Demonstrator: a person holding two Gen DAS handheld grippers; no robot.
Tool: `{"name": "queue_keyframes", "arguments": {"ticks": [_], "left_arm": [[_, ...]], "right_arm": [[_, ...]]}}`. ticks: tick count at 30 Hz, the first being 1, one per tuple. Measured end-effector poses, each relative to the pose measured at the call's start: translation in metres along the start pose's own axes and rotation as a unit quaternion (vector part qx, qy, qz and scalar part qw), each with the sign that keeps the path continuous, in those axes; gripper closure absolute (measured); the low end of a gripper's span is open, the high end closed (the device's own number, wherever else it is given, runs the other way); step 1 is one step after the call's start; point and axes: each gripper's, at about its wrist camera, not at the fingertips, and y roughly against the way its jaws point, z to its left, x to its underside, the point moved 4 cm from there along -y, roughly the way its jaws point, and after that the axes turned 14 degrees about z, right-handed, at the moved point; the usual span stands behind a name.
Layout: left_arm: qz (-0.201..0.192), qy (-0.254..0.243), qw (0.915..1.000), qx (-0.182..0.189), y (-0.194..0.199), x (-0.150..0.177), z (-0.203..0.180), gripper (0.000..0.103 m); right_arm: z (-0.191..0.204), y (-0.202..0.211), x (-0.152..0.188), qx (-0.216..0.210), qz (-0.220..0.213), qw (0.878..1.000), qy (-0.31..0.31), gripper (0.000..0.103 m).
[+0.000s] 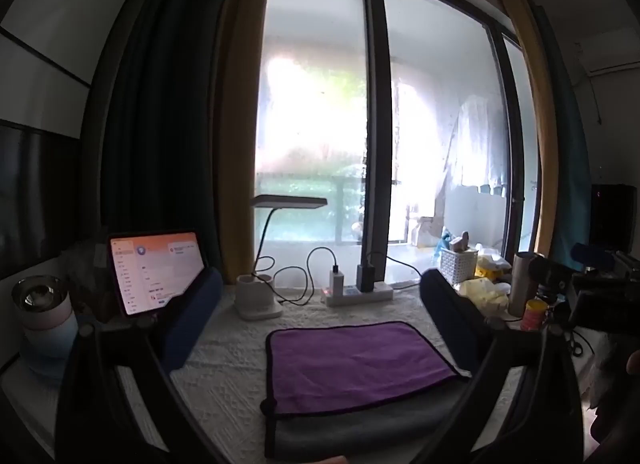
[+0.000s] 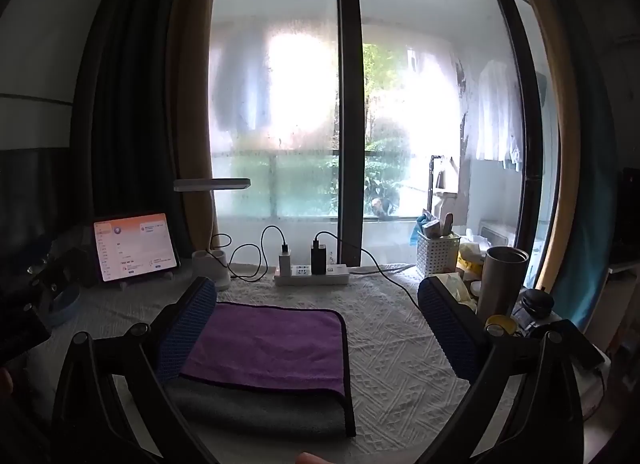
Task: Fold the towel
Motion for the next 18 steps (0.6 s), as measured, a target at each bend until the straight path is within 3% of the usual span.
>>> {"name": "queue_keyframes", "arguments": {"ticks": [18], "left_arm": [[-0.007,-0.006,1.0000,-0.002,-0.0012,0.0051,-0.0002,0.003]], "right_arm": [[0.0018,-0.0020,0.0021,-0.001,0.003,1.000,0.002,0.001]]}}
